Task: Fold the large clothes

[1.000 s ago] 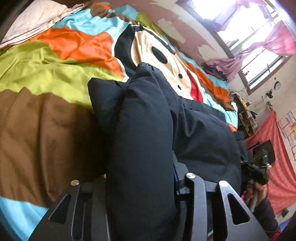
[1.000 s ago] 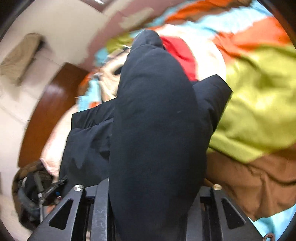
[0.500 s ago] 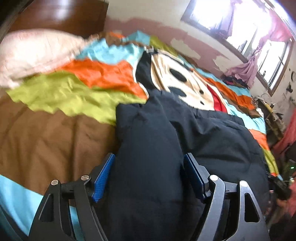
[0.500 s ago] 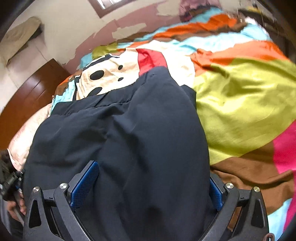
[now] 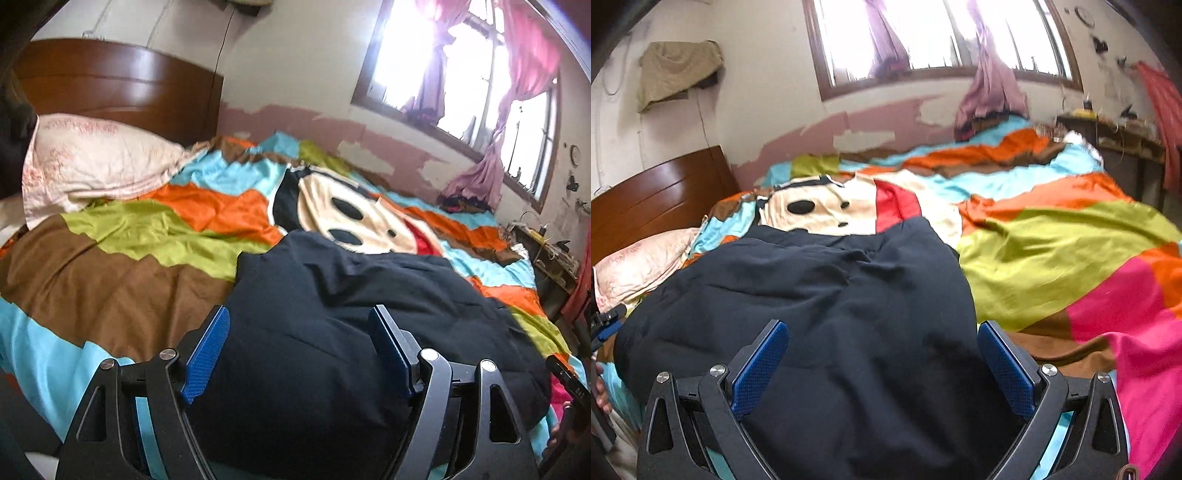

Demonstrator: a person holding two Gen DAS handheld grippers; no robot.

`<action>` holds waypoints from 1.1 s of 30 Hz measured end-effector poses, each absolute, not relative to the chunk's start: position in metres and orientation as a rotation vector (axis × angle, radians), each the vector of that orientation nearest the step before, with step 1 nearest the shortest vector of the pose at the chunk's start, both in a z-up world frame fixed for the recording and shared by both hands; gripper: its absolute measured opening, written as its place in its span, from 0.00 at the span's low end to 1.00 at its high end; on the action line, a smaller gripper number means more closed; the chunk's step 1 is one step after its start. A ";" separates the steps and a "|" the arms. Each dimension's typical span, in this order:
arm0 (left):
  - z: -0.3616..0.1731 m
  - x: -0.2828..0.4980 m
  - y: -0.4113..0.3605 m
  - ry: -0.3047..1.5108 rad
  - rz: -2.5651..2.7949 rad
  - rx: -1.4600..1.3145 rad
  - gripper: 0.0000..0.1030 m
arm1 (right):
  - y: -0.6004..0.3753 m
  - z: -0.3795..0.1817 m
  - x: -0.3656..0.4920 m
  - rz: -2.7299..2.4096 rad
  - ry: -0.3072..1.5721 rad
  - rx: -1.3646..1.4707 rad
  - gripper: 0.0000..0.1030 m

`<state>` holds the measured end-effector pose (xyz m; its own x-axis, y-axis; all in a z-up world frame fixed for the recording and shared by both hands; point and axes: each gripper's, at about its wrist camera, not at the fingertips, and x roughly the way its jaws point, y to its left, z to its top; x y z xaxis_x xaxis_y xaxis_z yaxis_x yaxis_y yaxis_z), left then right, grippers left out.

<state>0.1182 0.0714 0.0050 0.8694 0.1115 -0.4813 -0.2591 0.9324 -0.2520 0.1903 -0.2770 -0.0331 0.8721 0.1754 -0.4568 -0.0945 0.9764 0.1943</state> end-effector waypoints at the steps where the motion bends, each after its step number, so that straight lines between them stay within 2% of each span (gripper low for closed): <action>1: 0.006 0.112 0.065 0.460 0.198 -0.319 0.70 | -0.274 -0.031 0.183 0.151 0.471 0.159 1.00; 8: 0.001 0.084 0.025 0.447 0.144 -0.396 0.70 | -0.255 -0.013 0.145 0.204 0.389 0.105 1.00; 16: 0.022 0.064 -0.018 0.466 0.095 -0.265 0.72 | -0.240 -0.003 0.109 0.254 0.324 0.071 1.00; 18: 0.024 0.055 -0.026 0.458 0.096 -0.246 0.86 | -0.237 -0.001 0.098 0.266 0.308 0.071 1.00; 22: 0.032 0.034 -0.038 0.410 0.099 -0.191 0.88 | -0.228 0.004 0.079 0.277 0.288 0.051 1.00; 24: 0.035 0.028 -0.042 0.416 0.116 -0.165 0.95 | -0.225 0.006 0.070 0.283 0.275 0.043 1.00; 33: 0.034 0.005 -0.040 0.419 0.068 -0.203 0.97 | -0.218 0.007 0.040 0.361 0.286 0.091 1.00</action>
